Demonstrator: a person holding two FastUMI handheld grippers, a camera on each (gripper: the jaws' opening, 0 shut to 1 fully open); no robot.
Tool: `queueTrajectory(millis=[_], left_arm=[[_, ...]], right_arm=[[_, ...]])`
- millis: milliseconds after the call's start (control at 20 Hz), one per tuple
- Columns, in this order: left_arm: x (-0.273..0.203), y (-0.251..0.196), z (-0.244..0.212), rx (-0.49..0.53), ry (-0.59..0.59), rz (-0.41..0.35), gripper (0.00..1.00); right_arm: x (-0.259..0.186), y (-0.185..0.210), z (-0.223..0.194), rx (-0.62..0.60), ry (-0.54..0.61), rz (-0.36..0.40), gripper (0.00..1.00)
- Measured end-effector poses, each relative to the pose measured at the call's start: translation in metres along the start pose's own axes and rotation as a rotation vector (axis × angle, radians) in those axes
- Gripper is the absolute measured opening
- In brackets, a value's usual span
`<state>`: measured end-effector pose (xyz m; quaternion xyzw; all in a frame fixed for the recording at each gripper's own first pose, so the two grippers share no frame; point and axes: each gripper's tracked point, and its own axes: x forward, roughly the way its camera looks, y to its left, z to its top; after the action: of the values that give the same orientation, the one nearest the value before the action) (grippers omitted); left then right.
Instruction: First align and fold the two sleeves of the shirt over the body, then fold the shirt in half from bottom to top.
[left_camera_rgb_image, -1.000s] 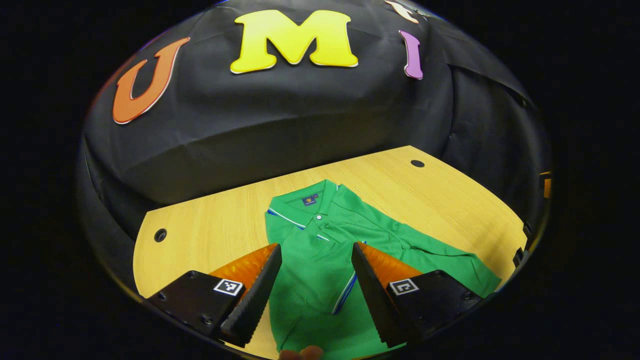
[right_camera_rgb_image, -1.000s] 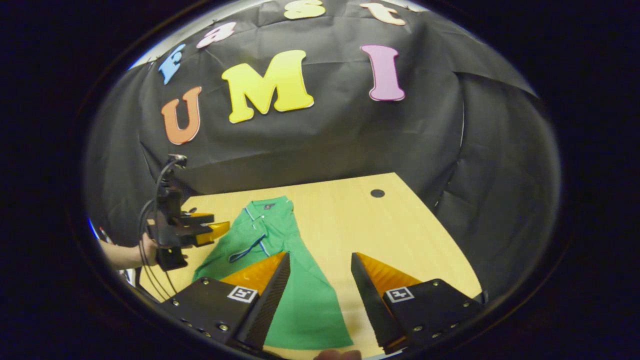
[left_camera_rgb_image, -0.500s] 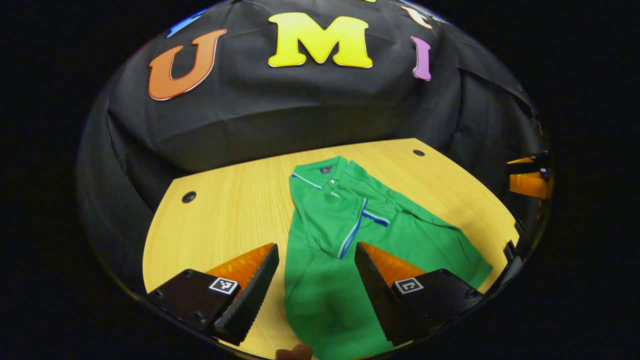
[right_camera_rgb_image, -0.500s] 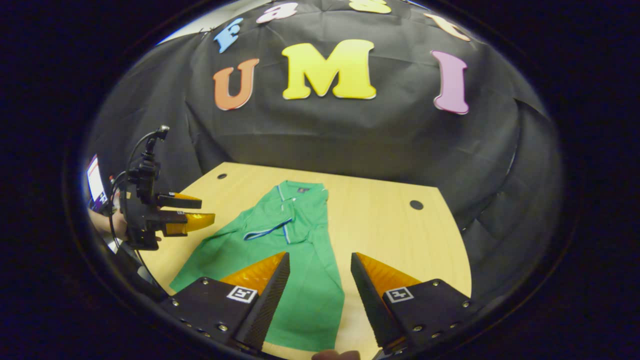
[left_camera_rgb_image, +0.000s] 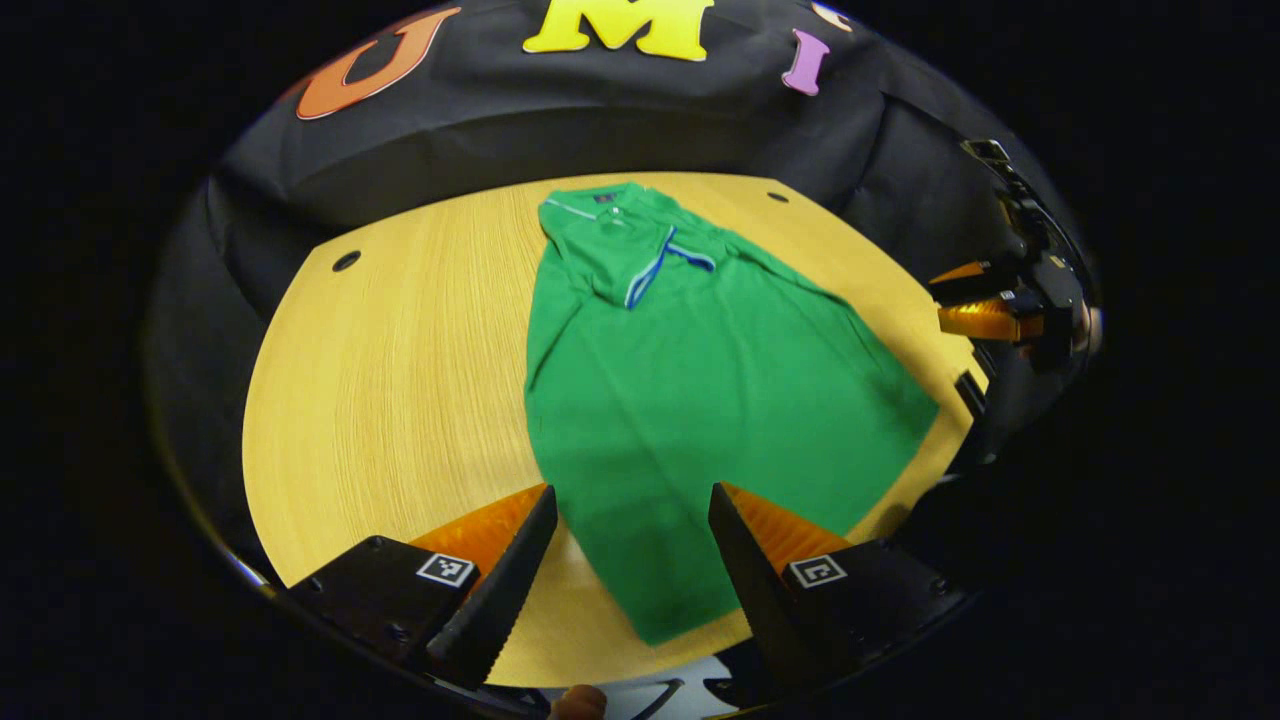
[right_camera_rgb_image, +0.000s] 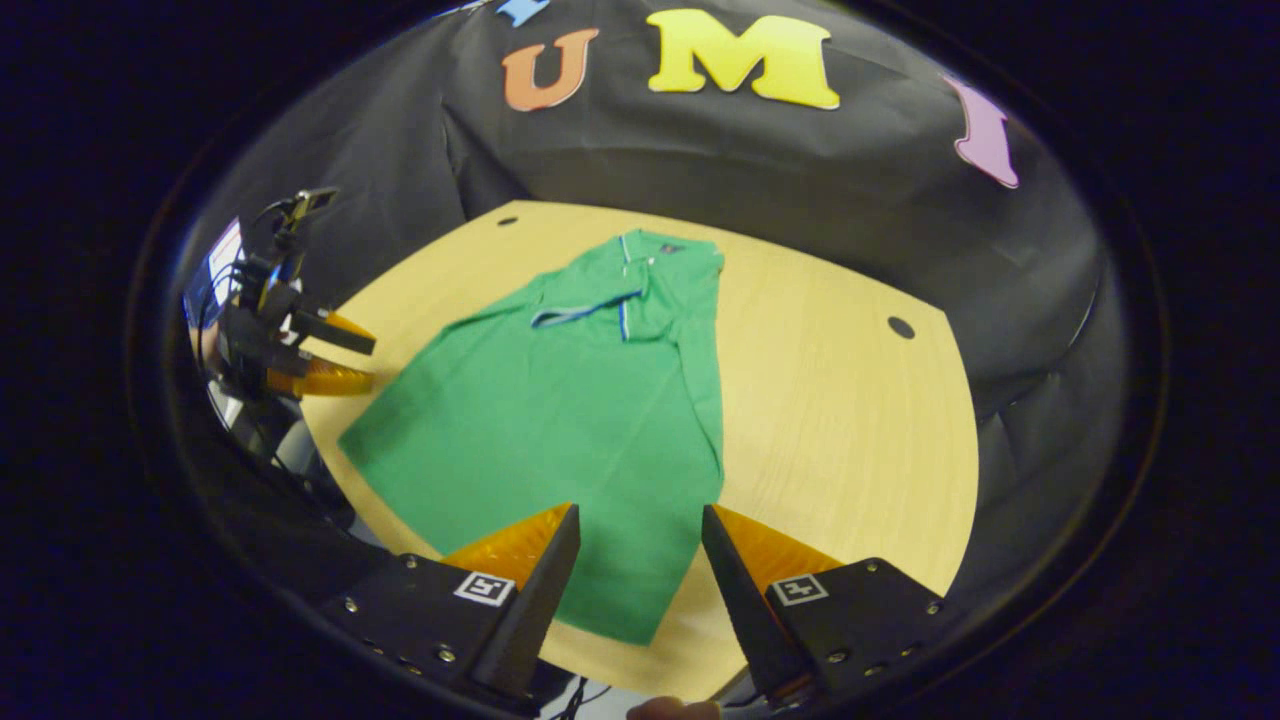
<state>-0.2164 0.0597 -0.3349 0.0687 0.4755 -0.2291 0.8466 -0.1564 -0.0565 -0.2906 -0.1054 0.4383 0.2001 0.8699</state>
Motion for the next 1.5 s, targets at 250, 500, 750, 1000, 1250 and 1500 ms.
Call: queueTrajectory(millis=[250, 500, 750, 1000, 1250, 1500], left_arm=[[0.0, -0.029, -0.049, -0.078, 0.057, -0.059, 0.98], [0.013, -0.031, -0.066, -0.069, 0.078, -0.029, 0.98], [0.018, -0.026, -0.062, -0.08, 0.058, 0.008, 0.98], [0.026, -0.025, -0.057, 0.012, 0.06, 0.059, 0.98], [0.029, -0.03, -0.053, 0.007, 0.056, 0.062, 0.86], [0.038, -0.032, -0.039, -0.044, 0.042, 0.04, 0.35]], right_arm=[[0.008, 0.003, -0.073, -0.05, 0.128, 0.015, 0.78], [0.031, 0.009, -0.103, -0.079, 0.18, 0.032, 0.77], [0.042, 0.008, -0.101, -0.04, 0.169, 0.025, 0.76], [0.049, 0.017, -0.092, -0.064, 0.171, 0.032, 0.77], [0.056, 0.024, -0.085, -0.113, 0.193, 0.065, 0.71], [0.059, 0.031, -0.079, -0.163, 0.19, 0.067, 0.24]])
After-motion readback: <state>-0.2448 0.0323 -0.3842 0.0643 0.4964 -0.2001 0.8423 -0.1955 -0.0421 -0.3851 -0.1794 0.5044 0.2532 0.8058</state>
